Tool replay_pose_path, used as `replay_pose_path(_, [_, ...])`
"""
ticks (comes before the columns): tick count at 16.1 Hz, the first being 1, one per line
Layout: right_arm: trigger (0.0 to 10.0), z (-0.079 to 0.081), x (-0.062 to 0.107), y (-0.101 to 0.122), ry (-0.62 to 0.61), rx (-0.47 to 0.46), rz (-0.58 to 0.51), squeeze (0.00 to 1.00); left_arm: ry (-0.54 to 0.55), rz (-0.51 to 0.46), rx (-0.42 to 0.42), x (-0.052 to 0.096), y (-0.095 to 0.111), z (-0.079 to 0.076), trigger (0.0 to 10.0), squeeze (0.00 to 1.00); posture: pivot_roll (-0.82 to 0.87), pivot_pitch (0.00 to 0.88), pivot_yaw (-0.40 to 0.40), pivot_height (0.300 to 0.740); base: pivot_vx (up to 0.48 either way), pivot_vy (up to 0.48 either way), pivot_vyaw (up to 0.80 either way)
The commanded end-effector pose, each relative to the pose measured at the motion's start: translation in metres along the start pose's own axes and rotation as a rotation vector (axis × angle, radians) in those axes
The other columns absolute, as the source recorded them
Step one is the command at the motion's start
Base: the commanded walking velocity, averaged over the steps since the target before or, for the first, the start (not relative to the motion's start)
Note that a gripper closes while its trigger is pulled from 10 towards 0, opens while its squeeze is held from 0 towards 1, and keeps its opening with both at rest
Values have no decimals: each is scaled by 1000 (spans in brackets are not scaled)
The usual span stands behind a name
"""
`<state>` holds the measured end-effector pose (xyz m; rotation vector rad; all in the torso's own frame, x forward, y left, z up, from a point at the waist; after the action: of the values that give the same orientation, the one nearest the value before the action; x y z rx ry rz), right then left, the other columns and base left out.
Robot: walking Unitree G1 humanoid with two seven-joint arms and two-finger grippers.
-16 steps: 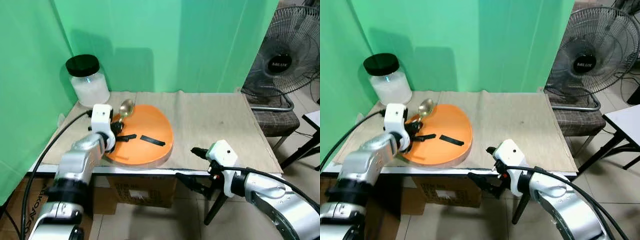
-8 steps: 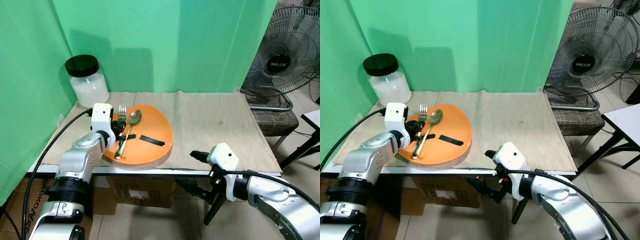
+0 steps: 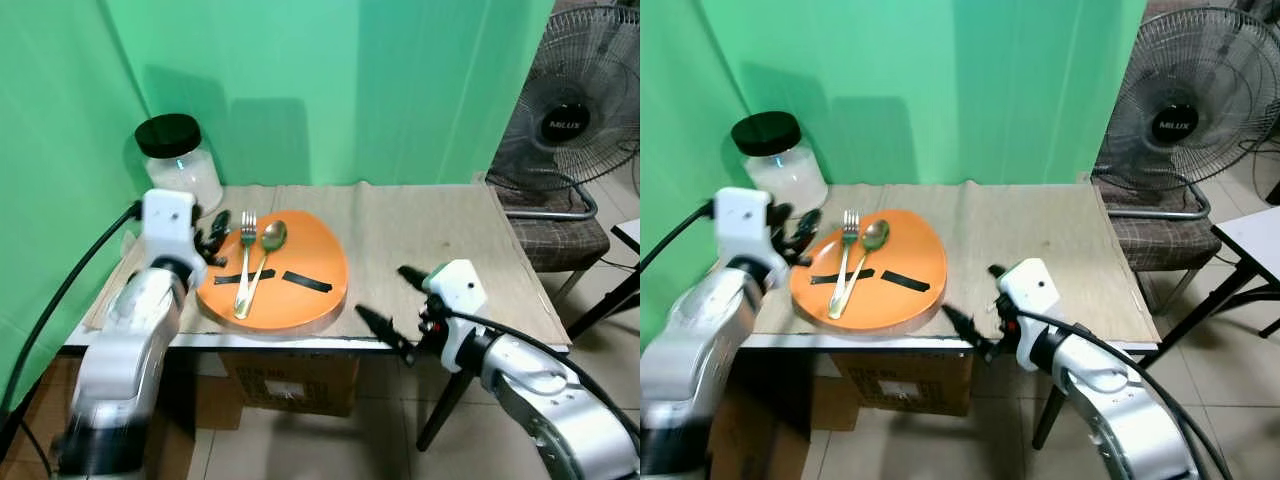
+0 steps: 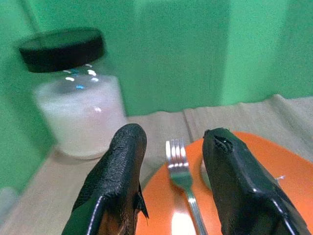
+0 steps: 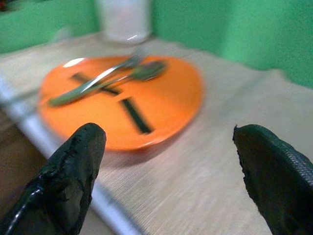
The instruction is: Setting the table
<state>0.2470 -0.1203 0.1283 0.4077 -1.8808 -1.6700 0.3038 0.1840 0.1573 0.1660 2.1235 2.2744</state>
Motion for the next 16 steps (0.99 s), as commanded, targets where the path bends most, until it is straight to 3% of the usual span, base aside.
replay_pose_path(1, [10000, -5, 0, 1, -59, 2, -14, 0, 14, -31, -25, 6, 8, -4, 10000, 0, -94, 0, 68, 740, 0, 0, 0])
replay_pose_path(2, [10000, -9, -3, 1, -96, -17, -32, 0, 26, -29, -63, 18, 6, -11, 10000, 0, -71, 0, 50, 740, 0, 0, 0])
replay_pose_path(4, [10000, -8, -7, 3, -93, 10, -42, 0, 44, -6, -82, 26, 2, -13, 10000, 0, -57, 0, 36, 740, 0, -187, 0])
replay_pose_path(8, [10000, -12, -10, 0, -139, 11, -41, 0, 58, 14, -120, 26, 0, -10, 10000, 0, -60, 0, 29, 740, 0, -404, 600])
replay_pose_path(11, [10000, -21, -7, -4, -229, 0, -24, 0, 46, 33, -136, 23, -3, -11, 10000, 0, -75, 0, 34, 740, 0, -340, 0])
replay_pose_path(14, [10000, -20, -1, -4, -231, -11, -25, 0, 8, 111, -84, 21, -19, -12, 10000, 0, -107, 0, 49, 740, 0, 0, 0])
replay_pose_path(15, [10000, -20, 1, -4, -227, -34, -27, 0, 5, 113, -62, 20, -21, -10, 10000, 357, -112, 0, 51, 740, 0, 0, 0])
replay_pose_path(16, [10000, -19, 1, -2, -221, -53, -33, 0, -1, 108, -57, 19, -21, -9, 10000, 1000, -122, 0, 52, 740, 0, 0, 0])
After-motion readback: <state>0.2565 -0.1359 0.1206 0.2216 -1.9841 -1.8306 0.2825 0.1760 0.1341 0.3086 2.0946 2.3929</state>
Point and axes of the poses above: a point about 5 cm out from each wrist's last joint towards the gripper, its own x axis pointing back from the gripper into the wrist, its own y axis along the axis of the wrist's last joint, z = x × y, the point moved 2 cm from there along -x, pointing out of the wrist towards the gripper
